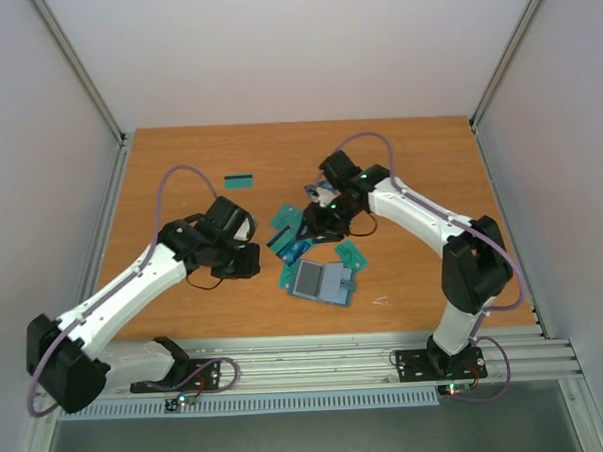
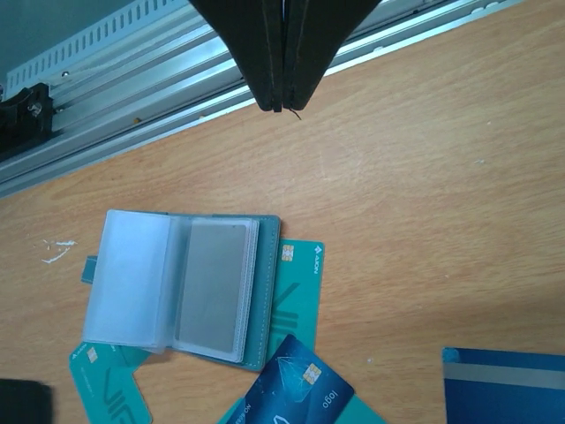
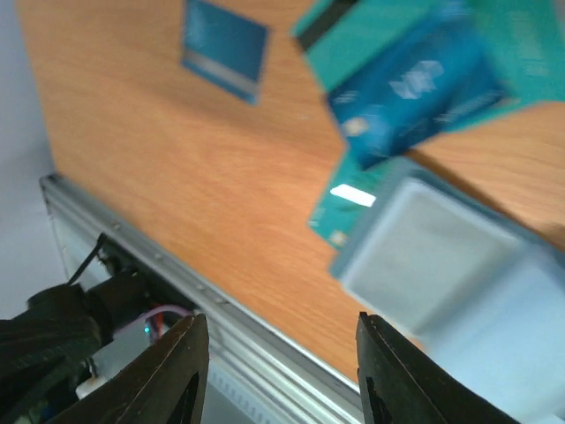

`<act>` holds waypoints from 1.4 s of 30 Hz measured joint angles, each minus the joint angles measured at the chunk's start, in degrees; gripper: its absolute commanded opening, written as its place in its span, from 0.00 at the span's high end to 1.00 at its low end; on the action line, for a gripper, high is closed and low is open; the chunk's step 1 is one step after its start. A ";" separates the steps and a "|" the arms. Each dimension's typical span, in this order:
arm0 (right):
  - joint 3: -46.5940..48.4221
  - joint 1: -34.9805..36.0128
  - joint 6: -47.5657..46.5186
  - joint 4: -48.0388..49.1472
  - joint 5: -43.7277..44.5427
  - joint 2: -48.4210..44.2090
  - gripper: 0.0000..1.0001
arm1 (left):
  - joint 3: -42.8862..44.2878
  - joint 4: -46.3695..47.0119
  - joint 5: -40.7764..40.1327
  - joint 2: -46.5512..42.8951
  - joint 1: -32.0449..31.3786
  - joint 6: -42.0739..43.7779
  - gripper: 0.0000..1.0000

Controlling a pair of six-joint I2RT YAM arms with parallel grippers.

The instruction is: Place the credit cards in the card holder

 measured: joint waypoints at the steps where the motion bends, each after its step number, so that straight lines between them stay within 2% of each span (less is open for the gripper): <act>1: -1.99 -1.53 -0.35 -0.17 0.68 -1.51 0.51 | 0.48 0.07 0.31 1.51 0.00 0.35 0.98; 8: -12.20 -12.28 -1.90 -0.15 2.19 -6.14 0.49 | 8.13 1.75 2.29 14.53 0.04 3.58 0.89; 14: -13.53 -18.75 -3.91 1.68 1.05 -4.94 0.49 | 17.27 4.31 4.85 26.21 0.44 5.73 0.94; 30: -5.46 -21.73 -2.78 14.05 -6.73 11.54 0.49 | 39.74 8.46 11.56 56.24 5.49 6.95 0.99; 36: -4.26 -22.27 -2.38 16.83 -8.33 15.87 0.49 | 44.44 8.63 11.98 62.18 5.51 8.02 1.00; 42: -3.43 -22.32 -2.40 18.34 -10.25 19.15 0.51 | 46.38 7.61 10.78 64.30 5.51 9.99 1.00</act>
